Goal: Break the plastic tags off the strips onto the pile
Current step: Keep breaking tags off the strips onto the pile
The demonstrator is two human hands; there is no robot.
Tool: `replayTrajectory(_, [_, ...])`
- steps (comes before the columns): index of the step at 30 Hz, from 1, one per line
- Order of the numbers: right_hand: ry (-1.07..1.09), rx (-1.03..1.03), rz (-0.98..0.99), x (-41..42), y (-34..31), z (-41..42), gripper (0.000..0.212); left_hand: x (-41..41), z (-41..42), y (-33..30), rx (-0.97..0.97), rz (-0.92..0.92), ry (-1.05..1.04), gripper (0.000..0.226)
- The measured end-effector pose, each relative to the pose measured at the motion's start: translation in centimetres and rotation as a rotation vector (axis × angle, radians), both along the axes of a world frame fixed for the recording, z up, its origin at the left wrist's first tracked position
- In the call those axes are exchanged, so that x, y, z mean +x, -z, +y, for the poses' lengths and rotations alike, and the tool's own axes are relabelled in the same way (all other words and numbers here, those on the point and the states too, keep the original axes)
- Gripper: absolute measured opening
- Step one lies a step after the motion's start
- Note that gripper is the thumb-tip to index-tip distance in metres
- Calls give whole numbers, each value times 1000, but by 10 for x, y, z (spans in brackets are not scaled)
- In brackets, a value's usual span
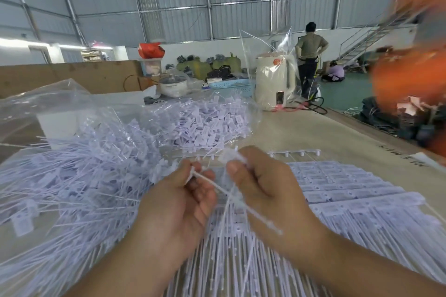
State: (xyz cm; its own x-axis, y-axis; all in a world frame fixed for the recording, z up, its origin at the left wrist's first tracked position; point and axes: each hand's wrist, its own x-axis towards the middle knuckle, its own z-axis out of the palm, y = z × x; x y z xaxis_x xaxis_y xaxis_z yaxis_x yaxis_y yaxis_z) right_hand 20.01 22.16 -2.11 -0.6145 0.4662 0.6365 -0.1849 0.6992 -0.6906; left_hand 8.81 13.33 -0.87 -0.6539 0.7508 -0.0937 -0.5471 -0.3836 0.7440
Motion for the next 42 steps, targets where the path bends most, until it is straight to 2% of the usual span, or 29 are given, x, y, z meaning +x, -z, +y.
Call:
replayTrajectory(2, [-28, -75, 25, 2, -2, 7, 30, -12, -3, 0, -7, 36, -61, 29])
replayTrajectory(6, [-223, -12, -161, 6, 1, 5, 10, -11, -6, 2, -198, 529, 95, 21])
replayTrajectory(9, [-204, 58, -256, 6, 4, 4, 39, -7, -9, 1, -252, 777, 132, 24])
replayTrajectory(12, [-224, 67, -307, 6, 3, 5, 51, -8, -13, -1, -251, 847, 163, 32])
replayTrajectory(15, [-277, 72, -333, 7, 1, 5, 46, -7, -14, 0, -244, 853, 217, 44])
replayTrajectory(19, [-256, 97, -376, 8, 1, 8, 48, -8, -13, 3, -299, 1010, 227, 28])
replayTrajectory(22, [-253, 94, -398, 9, 1, 10, 49, -9, -12, 3, -287, 999, 217, 18])
replayTrajectory(25, [-259, 77, -406, 13, -5, 13, 29, -13, -12, 2, -243, 968, 201, 20])
replayTrajectory(29, [-188, 145, -501, 20, -9, 27, 40, -16, -12, 2, -236, 937, 197, 24])
replayTrajectory(32, [-229, 161, -532, 23, -14, 27, 30, -13, -12, 4, -268, 991, 273, 24])
replayTrajectory(35, [-223, 165, -513, 23, -17, 21, 24, -10, -11, 6, -265, 986, 237, 24])
replayTrajectory(39, [-2, 255, -457, 19, -16, 11, 35, -3, -6, 3, -183, 819, 125, 21])
replayTrajectory(42, [114, 312, -403, 16, -16, 2, 36, 4, -4, 3, -134, 664, 59, 20])
